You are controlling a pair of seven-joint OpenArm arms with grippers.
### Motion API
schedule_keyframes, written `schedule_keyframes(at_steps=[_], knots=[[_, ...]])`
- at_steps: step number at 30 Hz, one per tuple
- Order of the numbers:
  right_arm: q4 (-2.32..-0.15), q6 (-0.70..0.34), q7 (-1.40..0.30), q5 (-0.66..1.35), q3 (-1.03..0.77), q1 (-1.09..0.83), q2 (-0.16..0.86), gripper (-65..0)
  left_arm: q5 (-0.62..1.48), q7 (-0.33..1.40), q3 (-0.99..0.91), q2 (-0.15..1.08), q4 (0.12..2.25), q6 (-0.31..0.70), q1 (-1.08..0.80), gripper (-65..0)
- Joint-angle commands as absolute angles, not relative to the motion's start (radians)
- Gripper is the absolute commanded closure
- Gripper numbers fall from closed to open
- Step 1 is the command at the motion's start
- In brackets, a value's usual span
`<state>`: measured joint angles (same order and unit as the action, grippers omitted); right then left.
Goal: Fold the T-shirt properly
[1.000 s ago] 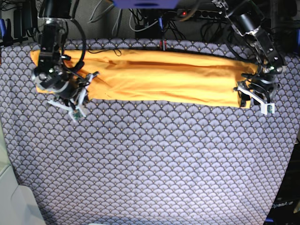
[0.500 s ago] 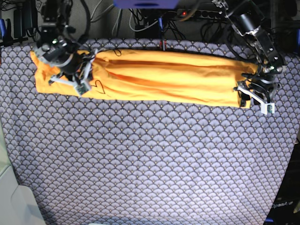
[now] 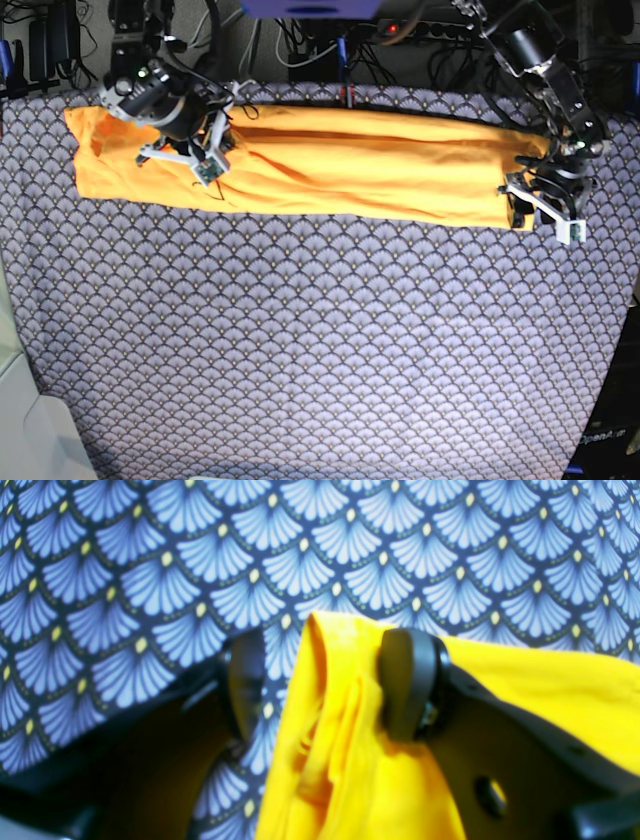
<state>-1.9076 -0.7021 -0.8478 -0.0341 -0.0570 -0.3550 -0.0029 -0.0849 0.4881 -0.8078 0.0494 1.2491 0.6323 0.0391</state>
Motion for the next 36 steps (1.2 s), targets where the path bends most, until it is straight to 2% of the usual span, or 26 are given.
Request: schedule_keyframes(at_steps=[1,8,10,20,36], knots=[[-1.928,-0.698,-0.845,-0.027,-0.059,-0.349,-0.005,-8.8,-0.117,0.547,-0.808,0.050,1.245,0.627,0.031,-36.1],[-1.934,-0.698,-0.874,-0.025,-0.045,-0.352,-0.001,-31.7,-0.117,0.547,-0.806,0.048,1.245,0.627,0.031,-36.1],[-1.948,-0.698,-0.874,-0.025,-0.013,-0.355,0.028,-35.2,-0.117,0.547,-0.806,0.050,1.245,0.627,0.031,-36.1],[-1.972,-0.698,-0.872,-0.025,0.064,-0.371,0.085,-34.8,-0.117,0.547,-0.808,0.053,1.245,0.627,0.031,-36.1],[-1.975,-0.698,-0.883,-0.027,0.010,-0.237,0.101,-34.7,-0.117,0.547,-0.806,0.053,1.244,0.627,0.031,-36.1]])
